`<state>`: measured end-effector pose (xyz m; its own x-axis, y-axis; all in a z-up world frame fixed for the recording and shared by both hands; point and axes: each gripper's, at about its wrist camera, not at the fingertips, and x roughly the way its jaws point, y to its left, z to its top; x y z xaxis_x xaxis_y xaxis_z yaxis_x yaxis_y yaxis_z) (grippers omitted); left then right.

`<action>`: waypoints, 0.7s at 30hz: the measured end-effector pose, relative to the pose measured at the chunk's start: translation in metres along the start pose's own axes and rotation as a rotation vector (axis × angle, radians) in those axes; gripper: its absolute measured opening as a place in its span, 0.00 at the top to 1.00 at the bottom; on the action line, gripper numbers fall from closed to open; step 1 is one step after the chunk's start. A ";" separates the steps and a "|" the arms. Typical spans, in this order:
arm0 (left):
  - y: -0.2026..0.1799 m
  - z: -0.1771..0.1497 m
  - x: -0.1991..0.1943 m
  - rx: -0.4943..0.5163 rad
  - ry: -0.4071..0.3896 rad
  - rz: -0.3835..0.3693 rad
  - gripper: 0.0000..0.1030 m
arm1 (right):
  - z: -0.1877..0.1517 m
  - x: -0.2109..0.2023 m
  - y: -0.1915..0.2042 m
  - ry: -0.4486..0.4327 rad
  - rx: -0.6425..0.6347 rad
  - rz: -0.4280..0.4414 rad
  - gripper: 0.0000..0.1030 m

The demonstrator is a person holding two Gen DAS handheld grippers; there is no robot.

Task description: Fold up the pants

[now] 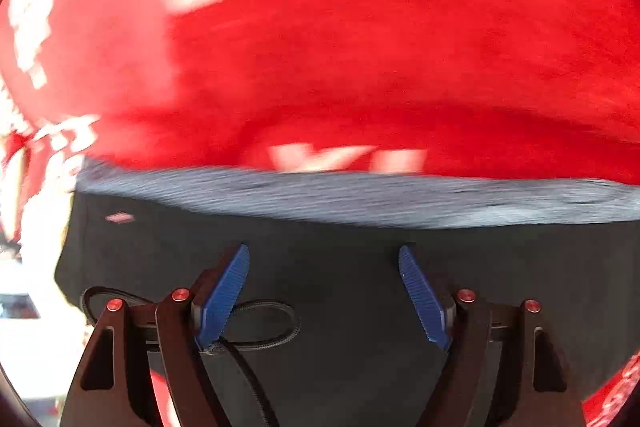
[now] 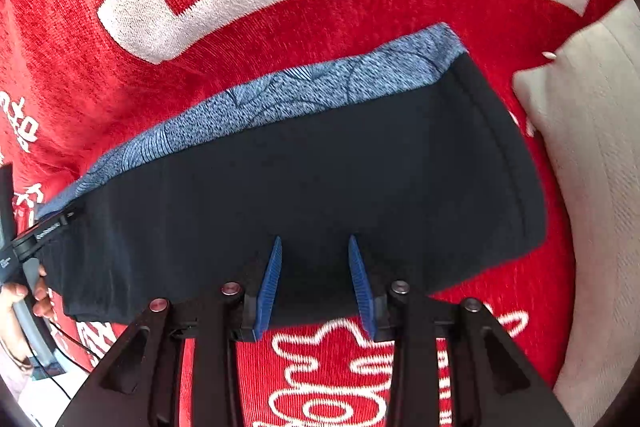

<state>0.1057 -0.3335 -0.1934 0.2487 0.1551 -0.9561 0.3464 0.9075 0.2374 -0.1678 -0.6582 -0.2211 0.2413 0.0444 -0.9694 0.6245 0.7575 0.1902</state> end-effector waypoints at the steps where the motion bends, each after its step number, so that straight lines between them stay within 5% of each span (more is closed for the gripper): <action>1: 0.026 0.001 -0.001 -0.025 -0.002 0.013 0.23 | -0.002 -0.003 0.001 -0.001 0.008 -0.008 0.63; 4: 0.080 0.002 -0.003 -0.049 -0.038 0.074 0.23 | 0.014 -0.008 0.025 -0.012 0.036 0.027 0.62; 9: 0.144 -0.018 0.039 0.028 0.022 0.211 0.23 | -0.031 -0.012 0.092 0.008 0.078 0.237 0.55; 11: 0.165 -0.035 0.048 0.028 -0.015 0.153 0.14 | -0.057 0.000 0.133 0.050 0.086 0.369 0.53; 15: 0.179 -0.047 0.050 0.084 -0.069 0.089 0.13 | -0.080 0.054 0.227 0.145 0.113 0.575 0.53; 21: 0.185 -0.056 0.045 0.171 -0.120 0.011 0.13 | -0.097 0.137 0.323 0.179 0.185 0.652 0.53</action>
<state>0.1301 -0.1362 -0.2025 0.3554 0.1076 -0.9285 0.4889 0.8252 0.2828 -0.0048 -0.3439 -0.3075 0.4937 0.5705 -0.6563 0.5141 0.4172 0.7494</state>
